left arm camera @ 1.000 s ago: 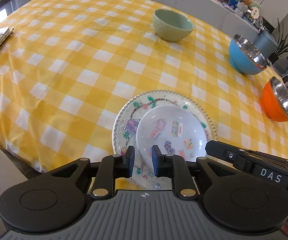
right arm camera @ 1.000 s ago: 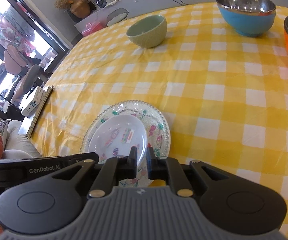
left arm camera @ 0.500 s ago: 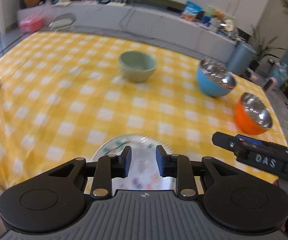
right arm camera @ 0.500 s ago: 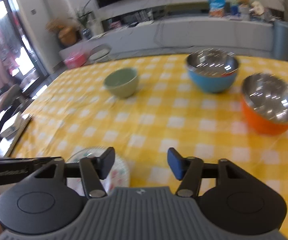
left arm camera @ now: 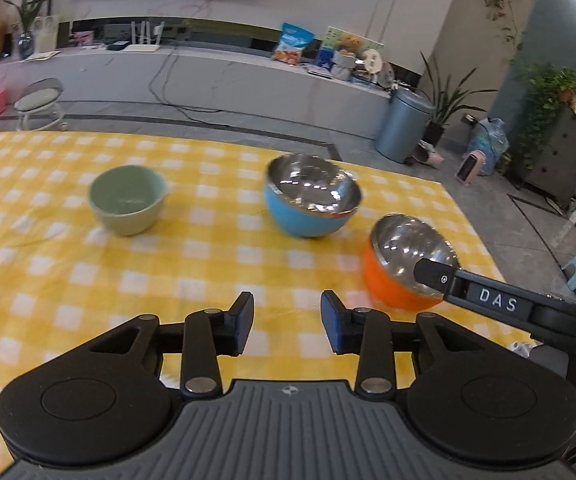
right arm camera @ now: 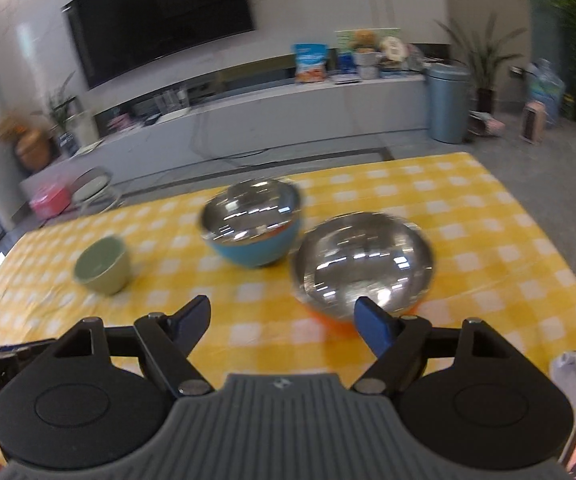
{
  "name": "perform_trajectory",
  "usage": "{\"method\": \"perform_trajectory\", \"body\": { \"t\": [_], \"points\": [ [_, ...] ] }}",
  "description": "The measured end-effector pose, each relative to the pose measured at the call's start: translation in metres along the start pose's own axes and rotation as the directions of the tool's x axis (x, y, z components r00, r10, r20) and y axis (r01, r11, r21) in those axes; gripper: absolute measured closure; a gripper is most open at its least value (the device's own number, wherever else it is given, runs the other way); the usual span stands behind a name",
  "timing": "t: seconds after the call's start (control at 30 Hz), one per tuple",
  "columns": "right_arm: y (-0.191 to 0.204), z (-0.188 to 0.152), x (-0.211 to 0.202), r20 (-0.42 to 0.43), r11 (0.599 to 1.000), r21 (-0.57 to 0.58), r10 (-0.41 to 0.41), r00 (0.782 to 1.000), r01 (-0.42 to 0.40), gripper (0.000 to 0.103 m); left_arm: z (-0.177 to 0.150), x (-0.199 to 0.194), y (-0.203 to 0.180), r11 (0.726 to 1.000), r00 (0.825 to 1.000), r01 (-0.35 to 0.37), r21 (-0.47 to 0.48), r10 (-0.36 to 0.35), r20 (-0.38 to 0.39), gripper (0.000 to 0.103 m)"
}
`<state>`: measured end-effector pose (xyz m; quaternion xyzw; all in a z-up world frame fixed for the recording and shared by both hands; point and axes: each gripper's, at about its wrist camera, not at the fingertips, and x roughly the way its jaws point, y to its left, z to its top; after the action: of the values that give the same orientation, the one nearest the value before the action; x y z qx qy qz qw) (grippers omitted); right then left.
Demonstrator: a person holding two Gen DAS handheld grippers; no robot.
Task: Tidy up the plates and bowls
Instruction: 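Move the left tool to the orange steel bowl rim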
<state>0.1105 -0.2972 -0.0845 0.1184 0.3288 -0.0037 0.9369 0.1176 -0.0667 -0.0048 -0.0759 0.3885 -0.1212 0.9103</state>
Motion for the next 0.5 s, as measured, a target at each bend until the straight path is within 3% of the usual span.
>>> {"method": "perform_trajectory", "body": {
  "t": [0.17, 0.4, 0.5],
  "points": [
    [-0.025, 0.015, 0.013, 0.017, 0.992, 0.045, -0.119, 0.993, 0.118, 0.025, 0.009, 0.023, -0.024, 0.999, 0.999, 0.049, 0.01, -0.049, -0.006, 0.057],
    [-0.058, 0.029, 0.03, -0.003, 0.976, 0.146, -0.16, 0.987, 0.158, 0.025, 0.022, 0.052, -0.049, 0.991, 0.991, 0.135, 0.022, -0.135, -0.005, 0.043],
    [-0.067, 0.032, 0.04, -0.022, 0.969, 0.176, -0.174, 0.984, 0.176, 0.026, 0.026, 0.067, -0.06, 0.988, 0.989, 0.151, 0.034, -0.15, -0.018, 0.042]
  ]
}}
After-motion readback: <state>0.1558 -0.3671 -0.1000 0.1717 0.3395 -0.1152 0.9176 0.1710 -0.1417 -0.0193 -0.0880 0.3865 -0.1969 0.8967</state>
